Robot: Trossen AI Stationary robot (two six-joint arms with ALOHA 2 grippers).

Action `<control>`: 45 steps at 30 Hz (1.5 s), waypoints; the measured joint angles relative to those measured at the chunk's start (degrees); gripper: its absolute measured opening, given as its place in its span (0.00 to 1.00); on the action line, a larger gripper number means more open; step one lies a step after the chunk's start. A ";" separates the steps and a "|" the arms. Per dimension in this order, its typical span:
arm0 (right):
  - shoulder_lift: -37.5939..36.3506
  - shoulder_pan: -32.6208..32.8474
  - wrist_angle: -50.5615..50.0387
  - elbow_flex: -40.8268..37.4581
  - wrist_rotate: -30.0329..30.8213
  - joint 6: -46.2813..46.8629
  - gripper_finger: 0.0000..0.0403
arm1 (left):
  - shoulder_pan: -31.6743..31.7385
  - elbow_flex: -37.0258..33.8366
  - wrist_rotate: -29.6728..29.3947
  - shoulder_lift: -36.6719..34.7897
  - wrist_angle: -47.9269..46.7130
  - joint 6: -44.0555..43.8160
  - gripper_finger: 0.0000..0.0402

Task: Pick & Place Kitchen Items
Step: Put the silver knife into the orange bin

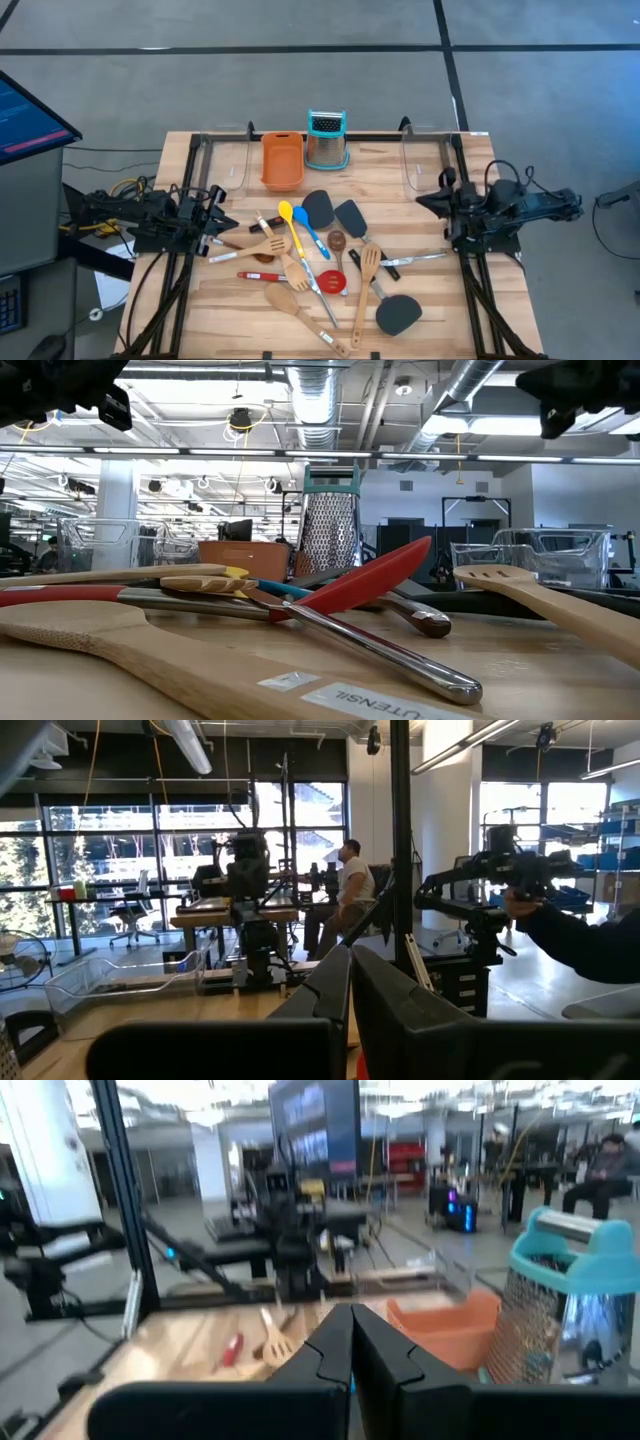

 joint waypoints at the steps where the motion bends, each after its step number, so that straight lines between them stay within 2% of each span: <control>1: 0.95 0.00 -0.77 0.78 0.17 -0.02 0.00 | 0.02 0.00 -0.01 0.00 0.00 0.00 0.00; 7: 7.62 0.00 -3.55 5.44 0.23 -0.01 0.00 | 0.00 0.00 -0.02 0.00 -0.02 0.00 0.00; 18: 17.08 0.00 -15.88 16.34 0.22 0.00 0.00 | 0.00 0.00 -0.02 0.00 -0.07 0.00 0.00; 29: 18.32 0.00 -24.03 19.20 -0.72 0.46 0.00 | 0.00 0.00 0.00 0.00 -0.11 0.00 0.00; 41: 19.11 0.00 -35.04 19.20 -0.95 14.42 0.00 | 0.02 0.00 -0.02 0.00 -0.11 -0.02 0.00; 45: 21.07 0.00 -35.45 19.25 -3.70 15.51 0.00 | 0.02 0.00 0.00 0.00 -0.09 -0.02 0.00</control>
